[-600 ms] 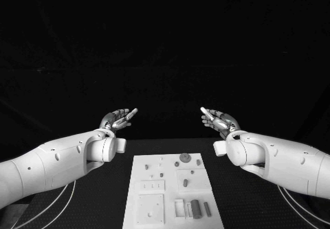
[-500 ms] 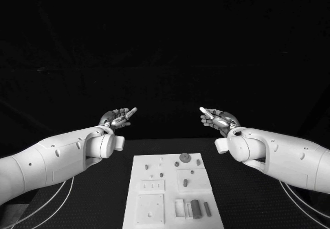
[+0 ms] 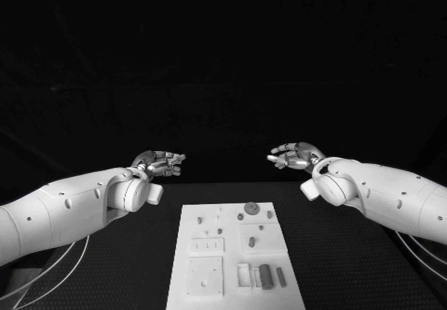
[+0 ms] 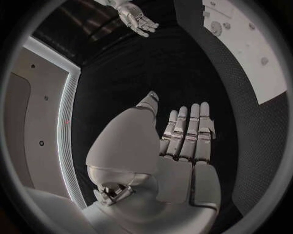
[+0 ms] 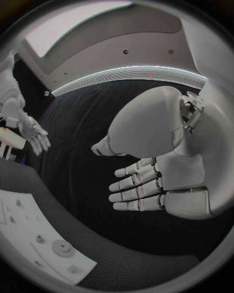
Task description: Assemble the parts on the task board
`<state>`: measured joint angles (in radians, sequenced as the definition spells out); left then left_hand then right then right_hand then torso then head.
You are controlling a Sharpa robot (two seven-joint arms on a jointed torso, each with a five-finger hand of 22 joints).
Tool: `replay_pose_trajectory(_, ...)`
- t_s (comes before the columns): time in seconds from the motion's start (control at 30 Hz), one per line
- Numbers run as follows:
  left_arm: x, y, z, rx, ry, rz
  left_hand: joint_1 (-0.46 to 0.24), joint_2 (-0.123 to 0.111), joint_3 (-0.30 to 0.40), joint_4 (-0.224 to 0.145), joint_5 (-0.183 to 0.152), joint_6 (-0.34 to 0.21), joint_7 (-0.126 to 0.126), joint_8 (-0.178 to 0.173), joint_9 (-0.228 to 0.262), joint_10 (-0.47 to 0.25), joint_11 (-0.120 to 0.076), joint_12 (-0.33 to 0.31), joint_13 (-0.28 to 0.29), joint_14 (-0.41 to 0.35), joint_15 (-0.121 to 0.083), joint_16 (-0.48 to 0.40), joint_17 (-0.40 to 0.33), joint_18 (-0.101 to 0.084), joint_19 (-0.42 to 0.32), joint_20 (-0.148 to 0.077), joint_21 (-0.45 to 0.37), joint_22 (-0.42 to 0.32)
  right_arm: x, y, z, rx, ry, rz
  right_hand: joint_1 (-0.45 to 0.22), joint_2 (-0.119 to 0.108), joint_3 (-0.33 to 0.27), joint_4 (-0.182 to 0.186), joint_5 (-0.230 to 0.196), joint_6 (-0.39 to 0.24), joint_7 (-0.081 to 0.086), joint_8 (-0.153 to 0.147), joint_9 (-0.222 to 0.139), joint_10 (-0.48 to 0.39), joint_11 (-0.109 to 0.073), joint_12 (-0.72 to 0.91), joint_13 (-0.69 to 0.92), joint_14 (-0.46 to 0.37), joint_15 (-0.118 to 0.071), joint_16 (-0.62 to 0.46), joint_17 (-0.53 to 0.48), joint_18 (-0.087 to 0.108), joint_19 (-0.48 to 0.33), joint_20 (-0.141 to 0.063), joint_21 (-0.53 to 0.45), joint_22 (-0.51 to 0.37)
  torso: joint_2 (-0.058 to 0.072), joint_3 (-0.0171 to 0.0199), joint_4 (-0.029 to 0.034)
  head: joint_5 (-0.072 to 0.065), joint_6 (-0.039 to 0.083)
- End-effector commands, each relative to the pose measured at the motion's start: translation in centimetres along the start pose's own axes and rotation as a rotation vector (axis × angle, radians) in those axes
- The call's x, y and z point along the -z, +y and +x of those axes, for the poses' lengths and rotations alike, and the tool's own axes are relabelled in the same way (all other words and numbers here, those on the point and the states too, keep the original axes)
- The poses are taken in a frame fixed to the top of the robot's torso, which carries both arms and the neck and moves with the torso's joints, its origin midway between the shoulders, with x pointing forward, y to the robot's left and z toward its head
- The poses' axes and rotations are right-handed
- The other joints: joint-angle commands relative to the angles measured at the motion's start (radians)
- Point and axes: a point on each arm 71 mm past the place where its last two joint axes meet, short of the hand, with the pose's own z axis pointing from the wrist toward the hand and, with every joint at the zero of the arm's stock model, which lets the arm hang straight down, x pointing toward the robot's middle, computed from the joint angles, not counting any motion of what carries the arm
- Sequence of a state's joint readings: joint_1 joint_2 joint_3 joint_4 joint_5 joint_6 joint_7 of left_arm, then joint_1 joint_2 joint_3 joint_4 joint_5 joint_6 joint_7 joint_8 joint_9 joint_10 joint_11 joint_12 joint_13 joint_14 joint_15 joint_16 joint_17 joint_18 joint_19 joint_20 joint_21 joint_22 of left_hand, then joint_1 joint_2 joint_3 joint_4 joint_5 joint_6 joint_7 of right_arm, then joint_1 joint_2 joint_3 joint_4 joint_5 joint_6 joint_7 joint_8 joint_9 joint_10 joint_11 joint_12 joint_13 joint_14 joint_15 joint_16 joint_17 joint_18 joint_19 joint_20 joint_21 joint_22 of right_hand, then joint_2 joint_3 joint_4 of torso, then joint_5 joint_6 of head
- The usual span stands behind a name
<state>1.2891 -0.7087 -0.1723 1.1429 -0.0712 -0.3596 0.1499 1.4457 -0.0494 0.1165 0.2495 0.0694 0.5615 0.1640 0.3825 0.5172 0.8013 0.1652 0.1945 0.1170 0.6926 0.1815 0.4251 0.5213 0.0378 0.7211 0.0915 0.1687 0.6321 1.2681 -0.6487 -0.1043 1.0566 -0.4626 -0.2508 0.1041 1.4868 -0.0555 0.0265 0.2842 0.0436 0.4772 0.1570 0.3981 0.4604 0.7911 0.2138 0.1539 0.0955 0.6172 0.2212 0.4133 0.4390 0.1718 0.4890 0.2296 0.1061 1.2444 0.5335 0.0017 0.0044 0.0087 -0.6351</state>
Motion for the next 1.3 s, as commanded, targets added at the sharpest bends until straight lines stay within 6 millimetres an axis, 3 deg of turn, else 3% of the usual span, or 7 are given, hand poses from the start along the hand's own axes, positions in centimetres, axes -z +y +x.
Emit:
replay_pose_trajectory(0.03, 0.6, -0.4, 1.1, 0.001, 0.098, 0.026, 0.058, 0.016, -0.004, 0.001, -0.003, 0.065, 0.019, 0.011, -0.011, 0.065, -0.003, 0.027, 0.008, 0.04, -0.009, -0.001, 0.001, 0.012, 0.029, -0.008, 0.0, -0.01, -0.1, 0.6, 0.3, 0.378, 0.021, -0.09, 0.122, 0.002, 0.025, -0.002, 0.005, 0.136, 0.061, 0.041, 0.004, 0.134, -0.02, 0.046, 0.012, 0.165, -0.042, 0.055, 0.012, 0.069, 0.17, 0.002, 0.022, -0.029, 0.008, 0.0003, 0.0027, -0.002, -0.005)
replay_pose_trajectory(0.2, 1.9, -0.6, 1.7, -0.051, 0.16, 0.068, 0.164, 0.022, 0.052, -0.014, -0.007, 0.14, 0.015, 0.003, -0.033, 0.133, -0.004, 0.037, 0.008, 0.098, -0.022, -0.008, 0.004, 0.008, 0.072, -0.021, -0.006, -0.027, -0.2, 1.1, 1.3, 0.608, 0.091, -0.149, 0.179, 0.001, 0.049, 0.001, 0.005, 0.227, 0.04, 0.056, 0.0, 0.235, -0.054, 0.075, 0.026, 0.328, -0.117, 0.119, 0.042, 0.09, 0.335, -0.02, 0.07, -0.042, 0.023, 0.0031, 0.0069, -0.006, -0.002)
replay_pose_trajectory(0.37, 2.9, -0.8, 2.1, -0.067, 0.188, 0.089, 0.179, 0.004, 0.045, 0.0, -0.012, 0.167, 0.012, -0.011, -0.05, 0.157, -0.006, 0.027, 0.001, 0.195, -0.051, 0.025, 0.035, 0.019, 0.156, -0.049, 0.019, -0.025, -0.4, 1.4, 2.4, 0.778, 0.143, -0.183, 0.176, -0.005, 0.045, 0.003, 0.006, 0.277, 0.037, 0.052, -0.006, 0.287, -0.074, 0.076, 0.029, 0.471, -0.181, 0.183, 0.082, 0.09, 0.489, -0.074, 0.126, -0.04, 0.038, 0.0045, 0.02, -0.018, -0.004)
replay_pose_trajectory(0.43, 3.5, -1.0, 2.2, -0.065, 0.199, 0.096, 0.185, -0.007, 0.037, 0.006, -0.013, 0.178, 0.013, -0.017, -0.056, 0.167, -0.005, 0.023, -0.003, 0.258, -0.079, 0.054, 0.062, 0.027, 0.214, -0.068, 0.044, -0.016, -0.5, 1.7, 3.1, 0.86, 0.161, -0.208, 0.183, -0.008, 0.04, 0.0, 0.005, 0.296, 0.032, 0.047, -0.008, 0.31, -0.091, 0.075, 0.031, 0.556, -0.207, 0.243, 0.118, 0.09, 0.581, -0.111, 0.172, -0.024, 0.046, 0.0045, 0.0274, -0.022, -0.006)
replay_pose_trajectory(0.53, 4.2, -1.6, 2.2, -0.06, 0.21, 0.108, 0.187, -0.011, 0.03, 0.016, -0.013, 0.186, 0.014, -0.021, -0.06, 0.175, -0.004, 0.019, -0.005, 0.26, -0.08, 0.05, 0.071, 0.023, 0.218, -0.072, 0.041, -0.018, -0.7, 2.1, 4.0, 0.935, 0.179, -0.229, 0.185, -0.012, 0.028, 0.0, 0.004, 0.305, 0.031, 0.035, -0.012, 0.328, -0.104, 0.066, 0.033, 0.622, -0.224, 0.317, 0.165, 0.09, 0.66, -0.148, 0.223, 0.007, 0.058, 0.0051, 0.035, -0.026, -0.011)
replay_pose_trajectory(0.97, 5.6, -3.4, 2.6, -0.047, 0.227, 0.158, 0.175, -0.022, 0.006, 0.039, -0.013, 0.19, 0.02, -0.038, -0.072, 0.173, 0.007, -0.003, -0.016, 0.261, -0.079, 0.031, 0.096, 0.008, 0.224, -0.083, 0.031, -0.022, -0.8, 2.6, 8.2, 1.13, 0.257, -0.293, 0.181, -0.031, 0.009, 0.004, 0.005, 0.321, 0.03, -0.008, -0.019, 0.346, -0.111, 0.006, 0.027, 0.713, -0.232, 0.605, 0.335, 0.09, 0.801, -0.242, 0.427, 0.093, 0.123, -0.0016, 0.0749, -0.055, -0.008)
replay_pose_trajectory(1.3, 5.5, -3.4, 2.9, -0.045, 0.234, 0.154, 0.166, -0.023, 0.002, 0.04, -0.013, 0.19, 0.021, -0.041, -0.074, 0.173, 0.008, -0.006, -0.018, 0.262, -0.079, 0.027, 0.102, 0.005, 0.226, -0.085, 0.029, -0.022, -0.7, 1.9, 9.6, 1.164, 0.303, -0.284, 0.185, -0.028, 0.012, 0.004, 0.005, 0.33, 0.028, -0.024, -0.016, 0.359, -0.11, -0.022, 0.026, 0.712, -0.231, 0.714, 0.376, 0.09, 0.808, -0.259, 0.535, 0.091, 0.153, -0.0062, 0.0895, -0.07, -0.002)
